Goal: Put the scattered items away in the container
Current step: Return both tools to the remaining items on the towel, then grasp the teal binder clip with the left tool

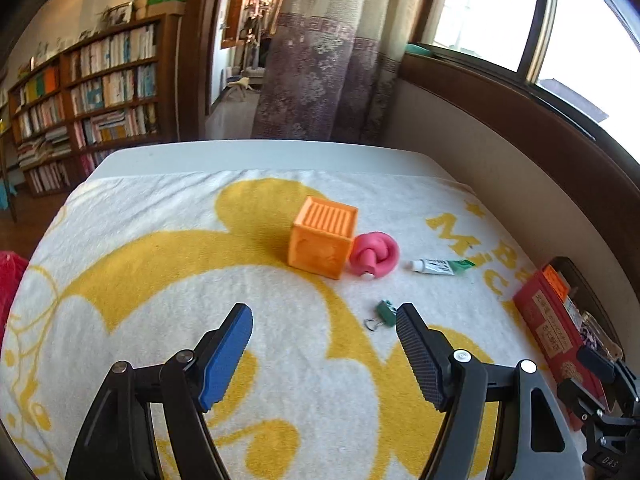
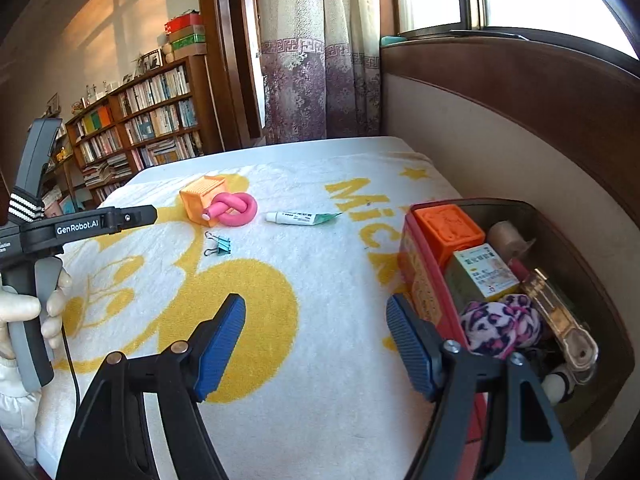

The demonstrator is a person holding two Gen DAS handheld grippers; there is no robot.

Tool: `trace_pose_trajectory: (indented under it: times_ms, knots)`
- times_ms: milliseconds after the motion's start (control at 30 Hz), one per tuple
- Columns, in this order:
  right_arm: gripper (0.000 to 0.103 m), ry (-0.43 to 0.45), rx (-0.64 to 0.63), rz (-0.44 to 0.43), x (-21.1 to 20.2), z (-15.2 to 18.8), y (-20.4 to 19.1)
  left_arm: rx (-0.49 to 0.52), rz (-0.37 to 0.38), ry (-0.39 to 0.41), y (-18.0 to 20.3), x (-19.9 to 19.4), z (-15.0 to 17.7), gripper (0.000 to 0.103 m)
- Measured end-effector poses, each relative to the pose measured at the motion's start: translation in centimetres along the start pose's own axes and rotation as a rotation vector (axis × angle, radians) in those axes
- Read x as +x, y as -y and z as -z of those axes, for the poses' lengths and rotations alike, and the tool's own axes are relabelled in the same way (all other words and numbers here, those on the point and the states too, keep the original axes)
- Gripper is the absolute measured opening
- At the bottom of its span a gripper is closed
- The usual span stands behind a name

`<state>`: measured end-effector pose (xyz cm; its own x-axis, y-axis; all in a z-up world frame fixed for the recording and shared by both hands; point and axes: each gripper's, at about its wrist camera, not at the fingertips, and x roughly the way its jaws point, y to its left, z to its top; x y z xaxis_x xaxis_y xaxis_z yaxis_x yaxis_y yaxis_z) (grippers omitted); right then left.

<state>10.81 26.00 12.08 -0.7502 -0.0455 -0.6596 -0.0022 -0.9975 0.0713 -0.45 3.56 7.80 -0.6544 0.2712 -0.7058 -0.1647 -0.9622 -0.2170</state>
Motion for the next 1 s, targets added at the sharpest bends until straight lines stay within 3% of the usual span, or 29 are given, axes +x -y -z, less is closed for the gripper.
trace_pose_trajectory:
  times_ms: [133, 333, 600, 767, 833, 900, 933, 967, 1000]
  knots:
    - [0.077, -0.02, -0.016, -0.014, 1.5, -0.5, -0.9, -0.02, 0.014, -0.013, -0.7, 0.6, 0.1, 0.076]
    - [0.077, -0.047, 0.013, -0.054, 3.6, -0.8, -1.0, 0.061, 0.036, -0.06, 1.8, 2.3, 1.1, 0.076]
    - [0.077, -0.1, 0.094, -0.116, 5.5, 0.1, 0.5, 0.228, 0.023, -0.093, 5.1, 4.2, 1.9, 0.076]
    - [0.077, -0.068, 0.132, -0.143, 4.7, -0.1, 1.4, 0.408, 0.084, -0.145, 7.5, 6.5, 2.1, 0.076]
    - [0.077, -0.064, 0.143, -0.151, 4.5, -0.1, 1.6, 0.434, 0.104, -0.167, 7.8, 7.6, 1.8, 0.075]
    - [0.077, -0.066, 0.149, -0.153, 4.5, -0.1, 1.8, 0.433, 0.121, -0.184, 7.8, 8.6, 1.5, 0.064]
    - [0.077, -0.069, 0.15, -0.154, 4.6, -0.1, 1.8, 0.436, 0.131, -0.195, 7.8, 9.0, 1.4, 0.05]
    - [0.077, -0.071, 0.15, -0.155, 4.6, -0.1, 1.8, 0.44, 0.139, -0.204, 7.7, 9.4, 1.3, 0.043]
    - [0.077, -0.072, 0.149, -0.155, 4.7, -0.1, 1.7, 0.447, 0.142, -0.204, 7.8, 9.6, 1.2, 0.041]
